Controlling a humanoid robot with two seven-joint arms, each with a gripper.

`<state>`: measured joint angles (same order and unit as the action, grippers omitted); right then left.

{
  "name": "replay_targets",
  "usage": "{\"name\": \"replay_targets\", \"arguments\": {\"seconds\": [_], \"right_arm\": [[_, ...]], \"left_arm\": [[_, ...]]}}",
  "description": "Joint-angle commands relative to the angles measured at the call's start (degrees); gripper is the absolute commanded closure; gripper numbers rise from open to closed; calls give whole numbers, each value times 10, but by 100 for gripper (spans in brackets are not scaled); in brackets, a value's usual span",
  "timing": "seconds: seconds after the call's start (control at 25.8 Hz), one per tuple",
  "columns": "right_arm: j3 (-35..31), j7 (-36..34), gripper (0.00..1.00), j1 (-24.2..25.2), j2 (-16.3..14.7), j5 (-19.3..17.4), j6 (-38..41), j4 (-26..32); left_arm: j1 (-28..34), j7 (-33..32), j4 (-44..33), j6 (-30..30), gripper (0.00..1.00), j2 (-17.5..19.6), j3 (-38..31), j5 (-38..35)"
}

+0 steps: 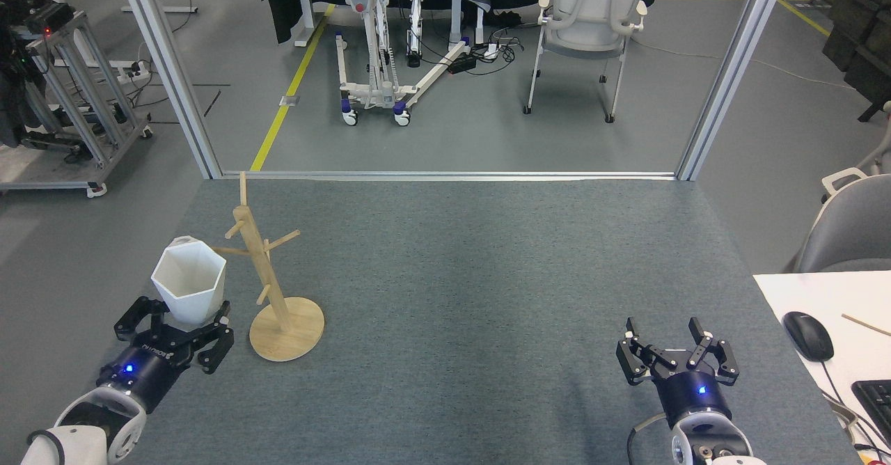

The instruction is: Hang cup on storage rack

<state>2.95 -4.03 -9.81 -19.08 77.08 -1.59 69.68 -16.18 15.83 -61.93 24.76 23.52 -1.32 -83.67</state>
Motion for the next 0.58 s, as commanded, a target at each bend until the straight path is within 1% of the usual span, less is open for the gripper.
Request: {"name": "replay_targets", "arguments": {"seconds": [0.0,0.54], "right_arm": [[2,1,0,0,1,0,-2,-1],[3,1,0,-1,3,1,-3,-1]], "left_arm": [[-2,1,-1,1,100,-1,0,-6],[-2,10,-11,6,100,0,3,-35]]}}
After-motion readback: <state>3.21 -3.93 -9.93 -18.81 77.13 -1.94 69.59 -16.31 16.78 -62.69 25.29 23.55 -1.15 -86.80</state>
